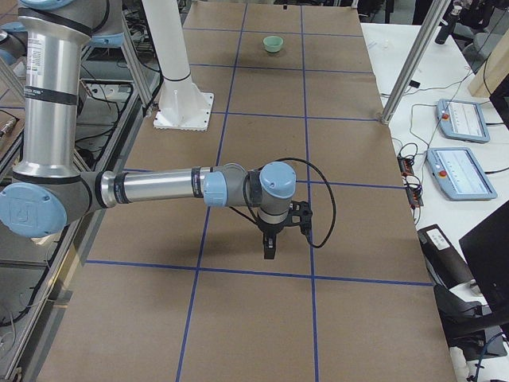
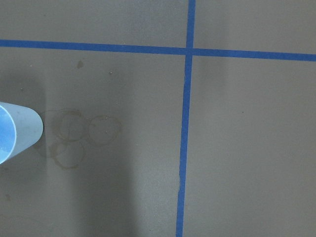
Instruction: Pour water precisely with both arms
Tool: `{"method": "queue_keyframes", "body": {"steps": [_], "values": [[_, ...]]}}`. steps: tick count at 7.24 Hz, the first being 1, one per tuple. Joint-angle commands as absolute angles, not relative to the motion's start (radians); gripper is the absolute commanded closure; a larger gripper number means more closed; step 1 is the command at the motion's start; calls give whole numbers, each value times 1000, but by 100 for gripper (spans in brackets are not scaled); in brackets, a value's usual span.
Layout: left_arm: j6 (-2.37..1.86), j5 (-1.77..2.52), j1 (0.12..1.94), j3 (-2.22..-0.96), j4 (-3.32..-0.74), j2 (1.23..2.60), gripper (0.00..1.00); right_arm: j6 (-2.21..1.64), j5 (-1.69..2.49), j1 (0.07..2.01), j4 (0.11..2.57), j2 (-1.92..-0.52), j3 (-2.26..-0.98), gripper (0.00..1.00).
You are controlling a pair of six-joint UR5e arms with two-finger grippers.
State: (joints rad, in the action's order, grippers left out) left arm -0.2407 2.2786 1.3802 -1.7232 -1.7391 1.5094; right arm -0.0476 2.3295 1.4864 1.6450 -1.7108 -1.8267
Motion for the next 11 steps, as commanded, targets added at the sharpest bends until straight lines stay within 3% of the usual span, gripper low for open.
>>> {"method": "queue_keyframes", "body": {"steps": [1, 6, 11], "values": [[-290, 2280, 1297, -1707, -1784, 1535, 0, -49, 2323, 1480, 1644, -1709, -1827, 1], [-872, 2267, 1085, -1545, -2312, 1517, 0, -63, 2316, 1479, 1640, -1689, -1818, 1], [-867, 2269, 1027, -1539, -2330, 1467, 0, -133, 2350, 1474, 1646, -1669, -1819, 1]]}}
